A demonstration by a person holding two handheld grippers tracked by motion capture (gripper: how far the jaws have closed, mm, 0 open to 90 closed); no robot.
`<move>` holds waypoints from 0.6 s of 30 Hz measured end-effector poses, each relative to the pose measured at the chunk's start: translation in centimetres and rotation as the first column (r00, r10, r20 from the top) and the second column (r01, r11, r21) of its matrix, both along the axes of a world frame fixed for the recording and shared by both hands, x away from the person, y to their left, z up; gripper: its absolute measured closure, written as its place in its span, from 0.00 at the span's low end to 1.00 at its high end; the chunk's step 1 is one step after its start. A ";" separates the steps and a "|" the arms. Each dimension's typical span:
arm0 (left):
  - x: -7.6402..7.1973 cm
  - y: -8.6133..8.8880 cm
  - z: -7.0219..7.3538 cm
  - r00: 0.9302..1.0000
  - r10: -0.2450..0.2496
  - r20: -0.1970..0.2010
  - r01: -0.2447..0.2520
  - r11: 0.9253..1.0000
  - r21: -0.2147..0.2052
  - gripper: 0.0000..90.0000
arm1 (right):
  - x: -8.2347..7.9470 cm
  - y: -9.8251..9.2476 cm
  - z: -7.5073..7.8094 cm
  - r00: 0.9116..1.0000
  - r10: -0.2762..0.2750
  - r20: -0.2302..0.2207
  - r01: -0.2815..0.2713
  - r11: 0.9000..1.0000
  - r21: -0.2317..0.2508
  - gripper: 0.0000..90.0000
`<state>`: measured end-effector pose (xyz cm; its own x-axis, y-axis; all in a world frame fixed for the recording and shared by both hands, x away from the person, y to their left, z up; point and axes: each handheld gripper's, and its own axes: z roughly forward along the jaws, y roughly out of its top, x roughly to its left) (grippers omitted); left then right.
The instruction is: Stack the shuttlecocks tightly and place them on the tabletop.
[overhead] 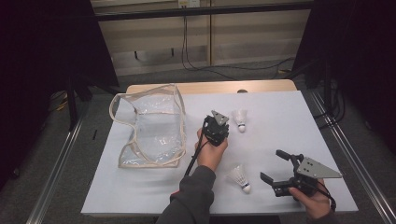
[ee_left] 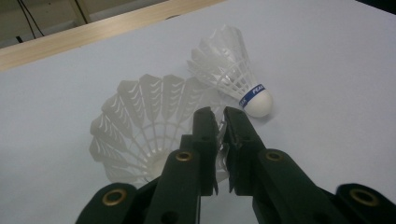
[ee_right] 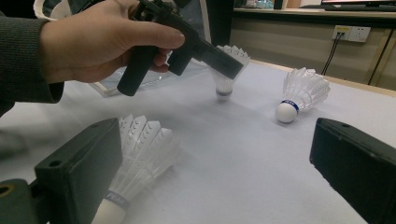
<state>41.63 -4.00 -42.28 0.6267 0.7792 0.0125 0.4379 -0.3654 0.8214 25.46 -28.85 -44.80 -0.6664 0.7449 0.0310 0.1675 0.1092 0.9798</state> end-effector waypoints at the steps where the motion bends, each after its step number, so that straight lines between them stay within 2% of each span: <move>1: 0.0 0.0 0.0 1.000 0.000 -0.001 0.000 1.000 0.000 0.94 | 0.0 0.0 0.0 1.000 0.000 0.000 0.000 1.000 0.000 0.02; 7: 0.1 0.3 0.2 1.000 0.011 0.009 -0.011 1.000 0.001 0.98 | 0.0 0.0 0.0 1.000 0.000 -0.002 0.000 1.000 0.000 0.02; 18: 0.3 1.1 0.6 0.998 0.052 0.033 -0.052 0.999 0.005 0.99 | 0.0 0.0 0.0 1.000 0.000 0.002 0.000 1.000 0.000 0.02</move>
